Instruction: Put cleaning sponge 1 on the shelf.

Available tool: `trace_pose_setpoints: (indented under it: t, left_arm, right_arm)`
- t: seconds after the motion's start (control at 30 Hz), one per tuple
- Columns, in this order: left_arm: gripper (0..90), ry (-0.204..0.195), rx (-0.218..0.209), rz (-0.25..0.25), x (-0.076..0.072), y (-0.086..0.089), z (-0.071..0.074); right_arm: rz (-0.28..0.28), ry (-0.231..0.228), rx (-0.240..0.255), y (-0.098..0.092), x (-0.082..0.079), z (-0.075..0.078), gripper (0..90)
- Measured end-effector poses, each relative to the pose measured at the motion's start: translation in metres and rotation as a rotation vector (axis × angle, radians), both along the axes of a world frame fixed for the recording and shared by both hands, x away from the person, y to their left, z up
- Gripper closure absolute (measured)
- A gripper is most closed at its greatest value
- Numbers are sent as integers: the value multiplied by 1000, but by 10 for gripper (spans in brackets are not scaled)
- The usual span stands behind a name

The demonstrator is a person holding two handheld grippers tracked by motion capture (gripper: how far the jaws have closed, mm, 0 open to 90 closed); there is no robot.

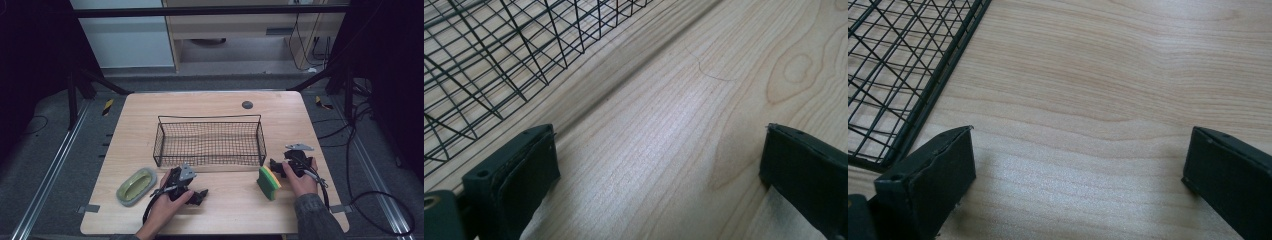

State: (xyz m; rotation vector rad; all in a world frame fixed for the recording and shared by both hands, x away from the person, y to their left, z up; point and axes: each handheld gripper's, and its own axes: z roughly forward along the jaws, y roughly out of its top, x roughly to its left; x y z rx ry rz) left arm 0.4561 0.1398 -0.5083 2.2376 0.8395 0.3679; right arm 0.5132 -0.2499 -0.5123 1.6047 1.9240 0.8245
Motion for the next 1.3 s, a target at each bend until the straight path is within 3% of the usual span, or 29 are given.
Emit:
trace_pose_setpoints:
  t: [0.2,0.43,0.63,0.77,0.97,1.1,1.17,1.3]
  left_arm:
    - [53,20,4,-14,-10,7,10]
    - [52,-22,100,-45,-29,19,42]
    - [53,-64,146,26,-28,53,85]
    - [47,-67,169,70,-17,84,105]
    - [59,-48,231,75,-4,119,114]
    - [54,-12,262,98,5,139,112]
    - [46,26,262,101,10,147,110]
    - [70,69,283,114,16,155,106]
  right_arm:
    - [23,0,0,-2,-2,0,4]
    - [54,-4,-6,-5,-4,0,5]
    - [63,-5,-5,-8,-8,0,5]
    - [61,-5,-5,-11,-12,0,5]
    - [66,-6,-4,-18,-23,-1,5]
    - [69,-6,-3,-22,-28,-1,6]
    - [74,-5,-3,-24,-30,-1,6]
    - [85,-6,-6,-25,-33,-1,6]
